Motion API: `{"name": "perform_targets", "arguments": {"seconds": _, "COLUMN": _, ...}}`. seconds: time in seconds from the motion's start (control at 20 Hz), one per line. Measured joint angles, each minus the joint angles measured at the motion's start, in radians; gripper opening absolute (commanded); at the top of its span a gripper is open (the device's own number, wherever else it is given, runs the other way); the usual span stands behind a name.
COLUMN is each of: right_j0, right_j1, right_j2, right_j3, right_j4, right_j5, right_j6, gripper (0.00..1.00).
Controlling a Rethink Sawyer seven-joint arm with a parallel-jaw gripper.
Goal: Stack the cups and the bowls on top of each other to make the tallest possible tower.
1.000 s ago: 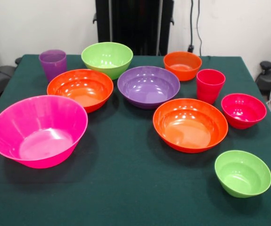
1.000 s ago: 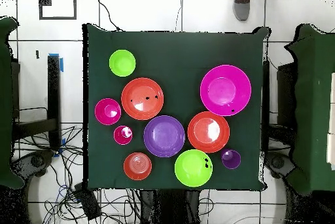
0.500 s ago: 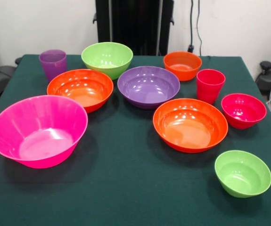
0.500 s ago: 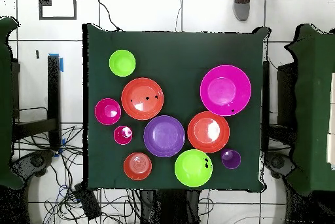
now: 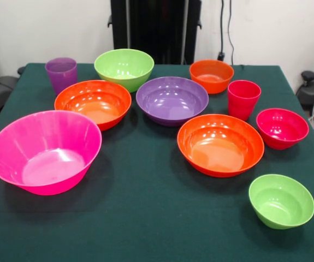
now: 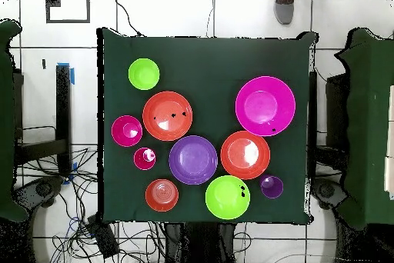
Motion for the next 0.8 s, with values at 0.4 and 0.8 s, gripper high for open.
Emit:
{"name": "perform_targets", "arguments": {"seconds": 0.4, "right_j0": -0.092, "right_j1": 0.028, "right_j2": -0.002, "right_j3": 0.0, "right_j4": -0.057, "right_j5": 0.0, "right_j6": -0.161, "gripper": 1.0}}
{"name": "perform_targets", "arguments": {"seconds": 0.8, "right_j0": -0.163, "right_j1": 0.076, "right_j2": -0.002, "right_j3": -0.003, "right_j4": -0.082, "right_j5": -0.001, "right_j6": -0.242, "gripper": 1.0}}
